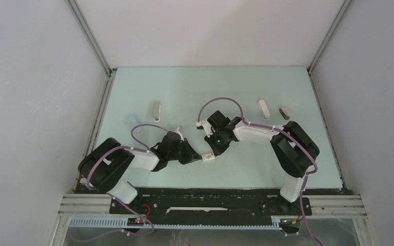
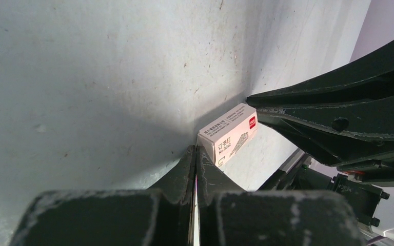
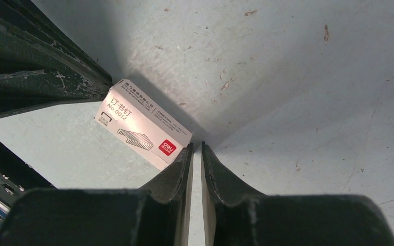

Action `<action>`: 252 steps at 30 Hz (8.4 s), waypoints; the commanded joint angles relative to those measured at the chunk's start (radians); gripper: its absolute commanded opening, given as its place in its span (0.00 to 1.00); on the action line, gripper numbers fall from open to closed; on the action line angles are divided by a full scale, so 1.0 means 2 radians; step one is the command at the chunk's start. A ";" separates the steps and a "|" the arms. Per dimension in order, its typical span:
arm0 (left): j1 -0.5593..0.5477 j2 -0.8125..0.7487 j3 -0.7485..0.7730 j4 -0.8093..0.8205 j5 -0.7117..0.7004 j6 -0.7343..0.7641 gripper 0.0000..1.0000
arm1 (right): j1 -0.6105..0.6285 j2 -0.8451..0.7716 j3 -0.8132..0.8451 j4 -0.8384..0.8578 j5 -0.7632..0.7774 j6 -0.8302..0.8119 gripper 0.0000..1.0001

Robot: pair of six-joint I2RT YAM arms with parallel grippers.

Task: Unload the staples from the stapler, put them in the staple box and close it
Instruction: Close the staple box at the center of the board, then reset both arms

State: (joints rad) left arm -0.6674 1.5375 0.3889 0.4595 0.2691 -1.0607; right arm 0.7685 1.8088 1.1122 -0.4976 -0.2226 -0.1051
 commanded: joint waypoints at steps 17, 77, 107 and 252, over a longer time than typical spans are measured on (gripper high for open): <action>0.009 -0.142 0.006 -0.133 -0.104 0.087 0.18 | -0.081 -0.049 0.008 -0.030 -0.011 -0.073 0.22; 0.326 -0.440 0.158 -0.336 -0.009 0.236 1.00 | -0.443 -0.282 0.192 -0.220 -0.248 -0.212 0.88; 0.365 -0.454 0.164 -0.351 0.008 0.250 1.00 | -0.443 -0.286 0.196 -0.209 -0.258 -0.170 1.00; 0.451 -0.453 0.252 -0.474 0.075 0.348 1.00 | -0.525 -0.311 0.127 -0.114 -0.301 -0.020 1.00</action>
State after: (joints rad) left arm 0.2256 0.6411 0.8200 -0.4450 0.4713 -0.4458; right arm -0.2749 1.2022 1.3659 -0.7624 -0.7975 -0.1680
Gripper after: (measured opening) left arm 0.996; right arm 0.995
